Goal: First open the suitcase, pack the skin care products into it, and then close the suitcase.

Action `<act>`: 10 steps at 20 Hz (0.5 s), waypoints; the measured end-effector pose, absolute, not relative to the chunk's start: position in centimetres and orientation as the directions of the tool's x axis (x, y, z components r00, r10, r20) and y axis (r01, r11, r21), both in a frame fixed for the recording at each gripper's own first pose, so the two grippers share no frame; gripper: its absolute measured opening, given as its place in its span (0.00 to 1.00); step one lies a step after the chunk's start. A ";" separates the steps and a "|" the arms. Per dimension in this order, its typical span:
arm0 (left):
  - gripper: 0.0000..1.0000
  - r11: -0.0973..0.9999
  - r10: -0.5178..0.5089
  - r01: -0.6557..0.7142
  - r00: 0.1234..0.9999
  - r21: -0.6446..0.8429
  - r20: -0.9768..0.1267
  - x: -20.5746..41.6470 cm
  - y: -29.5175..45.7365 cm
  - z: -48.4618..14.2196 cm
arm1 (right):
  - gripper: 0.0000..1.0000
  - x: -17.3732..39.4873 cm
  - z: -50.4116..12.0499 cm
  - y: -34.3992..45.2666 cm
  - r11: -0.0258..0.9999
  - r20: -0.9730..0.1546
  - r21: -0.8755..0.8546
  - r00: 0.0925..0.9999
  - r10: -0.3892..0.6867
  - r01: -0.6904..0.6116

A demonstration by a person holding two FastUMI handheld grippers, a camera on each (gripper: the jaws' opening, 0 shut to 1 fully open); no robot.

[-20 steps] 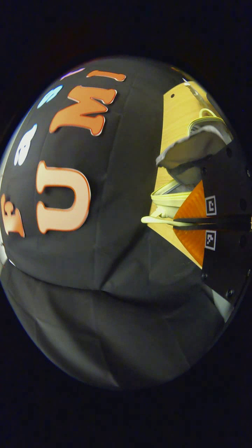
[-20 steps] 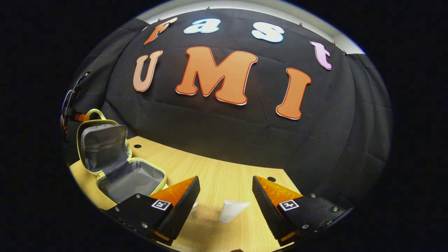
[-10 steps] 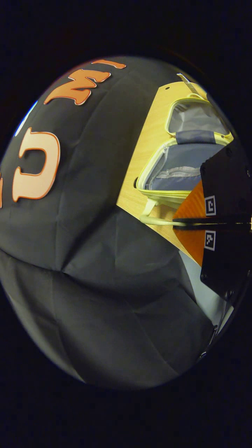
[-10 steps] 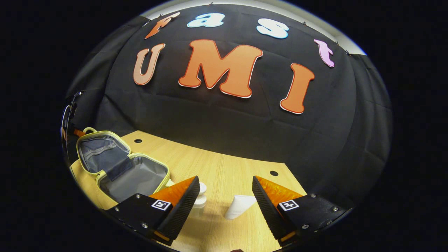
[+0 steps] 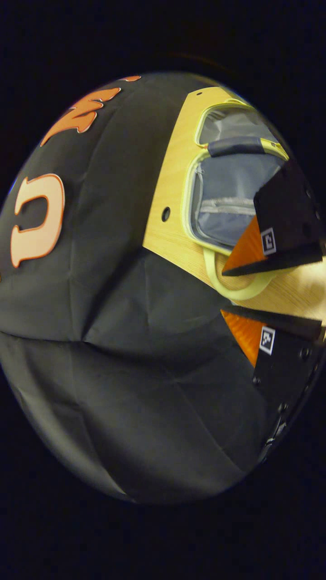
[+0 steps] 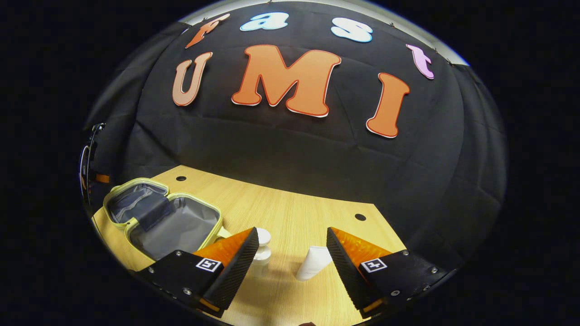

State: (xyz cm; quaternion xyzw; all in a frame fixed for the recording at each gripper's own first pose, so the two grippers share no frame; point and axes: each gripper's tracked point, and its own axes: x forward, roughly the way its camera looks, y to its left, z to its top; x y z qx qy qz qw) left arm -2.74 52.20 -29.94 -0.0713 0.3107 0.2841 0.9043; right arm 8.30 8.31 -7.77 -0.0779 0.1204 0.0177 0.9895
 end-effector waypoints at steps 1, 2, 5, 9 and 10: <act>0.57 0.850 0.467 -0.519 0.672 0.084 -0.574 -1.9 50.2 -29.0 | 0.96 8.3 -7.5 7.8 0.988 -0.232 -0.147 0.973 0.015 -0.050; 0.73 0.858 0.478 -0.498 0.683 0.127 -0.551 -1.5 49.2 -28.3 | 0.96 8.3 -7.4 7.6 0.989 -0.224 -0.140 0.974 0.017 -0.050; 0.77 0.881 0.452 -0.452 0.724 0.136 -0.521 -0.7 45.8 -25.5 | 0.96 8.6 -7.0 6.3 0.990 -0.207 -0.134 0.978 0.012 -0.041; 0.96 0.905 0.423 -0.400 0.809 0.144 -0.408 1.6 38.9 -20.4 | 0.96 8.6 -6.2 4.1 0.992 -0.175 -0.126 0.985 0.011 -0.033; 0.95 0.911 0.411 -0.381 0.821 0.157 -0.396 2.1 37.3 -19.9 | 0.96 8.5 -6.1 3.8 0.992 -0.168 -0.123 0.986 0.018 -0.040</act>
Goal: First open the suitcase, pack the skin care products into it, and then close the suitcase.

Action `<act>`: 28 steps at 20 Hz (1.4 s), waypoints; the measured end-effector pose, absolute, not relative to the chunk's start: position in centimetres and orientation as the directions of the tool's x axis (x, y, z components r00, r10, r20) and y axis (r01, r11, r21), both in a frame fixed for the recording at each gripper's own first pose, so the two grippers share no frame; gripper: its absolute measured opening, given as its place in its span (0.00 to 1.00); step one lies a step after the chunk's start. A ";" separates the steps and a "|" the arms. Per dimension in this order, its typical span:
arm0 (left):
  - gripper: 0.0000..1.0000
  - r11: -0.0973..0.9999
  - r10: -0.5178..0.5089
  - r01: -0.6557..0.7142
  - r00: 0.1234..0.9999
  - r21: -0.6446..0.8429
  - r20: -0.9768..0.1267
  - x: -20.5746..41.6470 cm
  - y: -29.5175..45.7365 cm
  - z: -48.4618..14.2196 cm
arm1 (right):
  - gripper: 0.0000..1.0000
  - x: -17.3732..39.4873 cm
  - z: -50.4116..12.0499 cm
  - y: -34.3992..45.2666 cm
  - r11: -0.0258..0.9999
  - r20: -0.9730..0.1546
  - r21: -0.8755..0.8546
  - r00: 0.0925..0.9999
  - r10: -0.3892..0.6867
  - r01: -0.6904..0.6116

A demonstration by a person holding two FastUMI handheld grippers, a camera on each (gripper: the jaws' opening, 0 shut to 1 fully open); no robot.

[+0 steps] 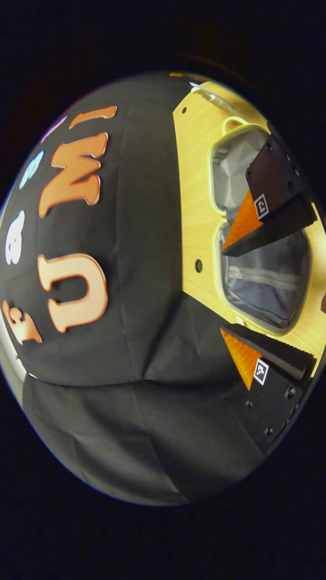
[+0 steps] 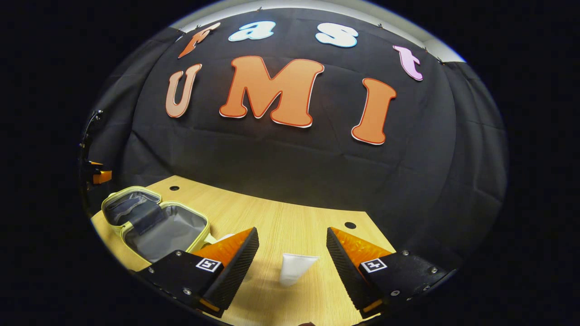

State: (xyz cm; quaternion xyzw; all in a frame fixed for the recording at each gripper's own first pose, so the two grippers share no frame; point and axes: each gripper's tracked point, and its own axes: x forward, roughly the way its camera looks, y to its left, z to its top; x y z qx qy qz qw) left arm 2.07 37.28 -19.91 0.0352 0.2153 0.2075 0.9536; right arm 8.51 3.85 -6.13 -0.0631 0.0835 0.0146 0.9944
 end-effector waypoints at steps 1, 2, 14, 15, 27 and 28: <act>0.95 0.918 0.397 -0.360 0.830 0.169 -0.392 2.5 35.5 -19.6 | 0.96 8.4 -5.9 3.6 0.992 -0.155 -0.122 0.988 0.026 -0.046; 0.95 0.923 0.384 -0.339 0.841 0.182 -0.381 2.9 33.5 -19.1 | 0.96 8.4 -5.8 3.3 0.991 -0.148 -0.125 0.989 0.028 -0.046; 0.99 0.983 0.163 -0.134 0.953 0.128 -0.256 8.0 9.6 -14.6 | 0.96 7.4 -5.3 0.4 0.991 -0.106 -0.093 0.990 0.090 -0.100; 0.99 0.985 0.143 -0.113 0.955 0.127 -0.258 8.0 8.1 -14.9 | 0.96 7.4 -5.2 0.2 0.991 -0.103 -0.093 0.990 0.092 -0.101; 0.99 0.960 -0.125 0.221 0.889 0.174 -0.441 8.7 -6.6 -24.5 | 0.96 6.6 -7.4 -2.1 0.987 -0.144 -0.103 0.984 0.107 -0.123; 0.99 0.957 -0.134 0.234 0.880 0.170 -0.456 9.1 -7.4 -25.7 | 0.96 6.4 -7.5 -2.4 0.987 -0.148 -0.104 0.983 0.105 -0.121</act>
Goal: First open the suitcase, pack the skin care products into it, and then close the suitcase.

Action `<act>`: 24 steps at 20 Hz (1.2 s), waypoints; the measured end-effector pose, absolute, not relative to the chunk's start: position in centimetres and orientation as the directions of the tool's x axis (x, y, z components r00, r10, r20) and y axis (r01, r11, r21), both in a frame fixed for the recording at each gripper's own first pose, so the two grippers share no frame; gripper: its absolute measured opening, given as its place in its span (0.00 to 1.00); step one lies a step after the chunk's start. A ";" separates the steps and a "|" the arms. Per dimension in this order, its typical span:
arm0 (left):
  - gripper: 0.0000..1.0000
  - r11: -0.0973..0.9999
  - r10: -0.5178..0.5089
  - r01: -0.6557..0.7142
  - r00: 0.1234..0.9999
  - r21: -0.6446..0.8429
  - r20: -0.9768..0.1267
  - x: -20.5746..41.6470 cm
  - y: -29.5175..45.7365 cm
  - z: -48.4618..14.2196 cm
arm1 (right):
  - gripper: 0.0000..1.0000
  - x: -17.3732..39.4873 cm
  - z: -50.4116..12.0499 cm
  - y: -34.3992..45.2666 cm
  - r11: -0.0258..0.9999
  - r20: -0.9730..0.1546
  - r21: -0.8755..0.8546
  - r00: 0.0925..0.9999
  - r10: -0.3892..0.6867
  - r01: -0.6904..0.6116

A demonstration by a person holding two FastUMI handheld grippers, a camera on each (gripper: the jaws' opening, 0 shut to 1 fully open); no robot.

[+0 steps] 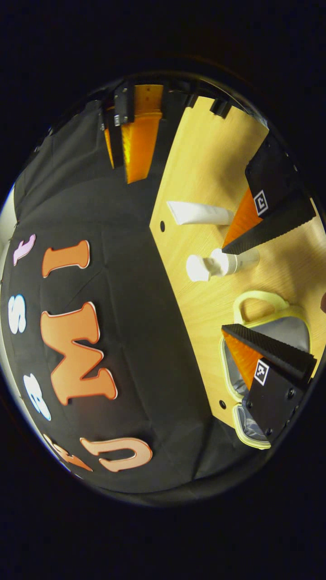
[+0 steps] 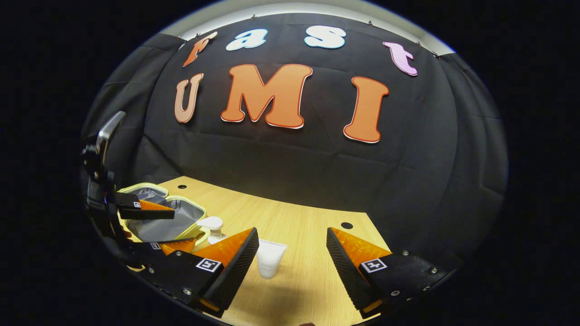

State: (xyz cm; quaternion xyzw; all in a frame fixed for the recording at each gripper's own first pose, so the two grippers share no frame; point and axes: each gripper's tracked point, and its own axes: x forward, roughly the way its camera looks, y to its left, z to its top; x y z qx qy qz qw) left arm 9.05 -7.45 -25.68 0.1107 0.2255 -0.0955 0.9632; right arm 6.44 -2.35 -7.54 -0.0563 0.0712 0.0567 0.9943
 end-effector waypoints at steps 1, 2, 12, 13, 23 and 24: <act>0.99 0.956 -0.144 0.246 0.868 0.160 -0.475 9.4 -8.3 -27.2 | 0.96 6.4 -7.6 -2.8 0.987 -0.152 -0.109 0.983 0.100 -0.118; 0.99 0.953 -0.154 0.260 0.859 0.156 -0.489 9.7 -8.8 -28.2 | 0.96 6.4 -7.8 -3.2 0.987 -0.157 -0.115 0.983 0.096 -0.115; 0.99 0.963 -0.200 0.269 0.790 0.034 -0.580 12.4 -11.7 -35.0 | 0.96 5.2 -9.0 -6.6 0.988 -0.207 -0.140 0.978 0.029 -0.060; 0.98 0.970 -0.202 0.244 0.791 -0.005 -0.577 12.9 -11.9 -35.6 | 0.96 5.2 -9.3 -6.7 0.988 -0.218 -0.139 0.975 0.032 -0.063; 0.63 0.983 -0.185 0.149 0.805 -0.110 -0.564 13.7 -9.8 -32.0 | 0.96 7.3 -15.3 -3.3 0.981 -0.333 -0.112 0.936 0.112 -0.157; 0.63 0.983 -0.181 0.146 0.816 -0.107 -0.549 13.5 -9.2 -30.5 | 0.96 7.8 -16.4 -2.9 0.979 -0.351 -0.107 0.928 0.124 -0.171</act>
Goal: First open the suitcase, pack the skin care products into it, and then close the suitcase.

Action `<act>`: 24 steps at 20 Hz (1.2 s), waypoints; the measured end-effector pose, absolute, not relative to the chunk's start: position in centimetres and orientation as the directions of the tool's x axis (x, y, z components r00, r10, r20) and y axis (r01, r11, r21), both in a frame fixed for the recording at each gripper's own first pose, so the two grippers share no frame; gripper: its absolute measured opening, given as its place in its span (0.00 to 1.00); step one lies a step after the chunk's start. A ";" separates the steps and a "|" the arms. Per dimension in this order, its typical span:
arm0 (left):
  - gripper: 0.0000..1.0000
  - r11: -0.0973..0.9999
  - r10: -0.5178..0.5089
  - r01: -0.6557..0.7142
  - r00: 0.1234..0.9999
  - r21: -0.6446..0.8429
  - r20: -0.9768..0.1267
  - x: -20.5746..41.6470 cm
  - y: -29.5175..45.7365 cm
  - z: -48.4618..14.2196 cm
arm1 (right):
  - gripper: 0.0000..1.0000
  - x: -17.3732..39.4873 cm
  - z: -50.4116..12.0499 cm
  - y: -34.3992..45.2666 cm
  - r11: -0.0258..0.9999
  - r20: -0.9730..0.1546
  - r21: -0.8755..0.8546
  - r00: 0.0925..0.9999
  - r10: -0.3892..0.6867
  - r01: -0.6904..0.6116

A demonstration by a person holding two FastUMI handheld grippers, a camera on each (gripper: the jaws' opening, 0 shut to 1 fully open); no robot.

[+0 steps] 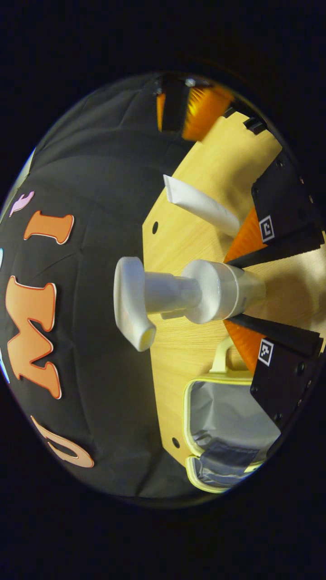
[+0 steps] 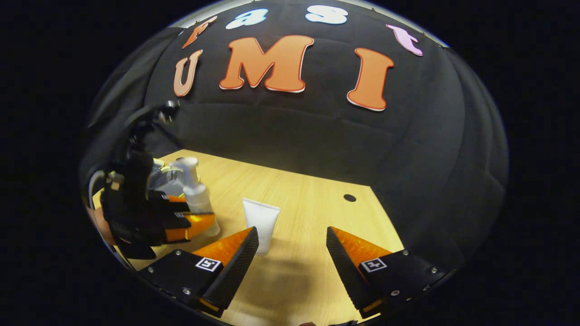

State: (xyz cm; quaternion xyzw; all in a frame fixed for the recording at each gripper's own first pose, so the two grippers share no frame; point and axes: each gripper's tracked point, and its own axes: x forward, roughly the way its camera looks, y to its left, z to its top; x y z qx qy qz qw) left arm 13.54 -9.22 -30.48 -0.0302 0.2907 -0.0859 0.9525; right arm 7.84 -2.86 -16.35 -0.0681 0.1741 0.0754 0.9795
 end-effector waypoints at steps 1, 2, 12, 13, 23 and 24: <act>0.63 0.983 -0.180 0.145 0.824 -0.109 -0.536 13.4 -8.8 -29.2 | 0.97 8.1 -17.3 -2.3 0.977 -0.368 -0.095 0.919 0.144 -0.192; 0.64 0.984 -0.176 0.142 0.834 -0.106 -0.523 13.3 -8.2 -28.0 | 0.96 8.6 -18.2 -1.4 0.973 -0.382 -0.083 0.909 0.167 -0.213; 0.62 0.999 -0.022 -0.001 0.836 -0.041 -0.549 9.4 1.4 -23.5 | 0.97 13.5 -26.0 2.8 0.958 -0.494 -0.014 0.835 0.242 -0.286; 0.62 0.999 -0.007 -0.013 0.832 -0.033 -0.555 9.0 2.6 -23.5 | 0.97 13.7 -26.5 3.2 0.957 -0.498 -0.008 0.831 0.248 -0.290; 0.63 0.998 0.053 -0.061 0.761 0.010 -0.647 7.1 10.9 -25.5 | 0.50 14.1 -25.9 4.7 0.970 -0.542 0.080 0.807 0.234 -0.228; 0.63 0.999 0.043 -0.054 0.751 0.003 -0.659 7.1 11.2 -26.0 | 0.50 13.9 -24.9 5.1 0.969 -0.534 0.090 0.811 0.240 -0.228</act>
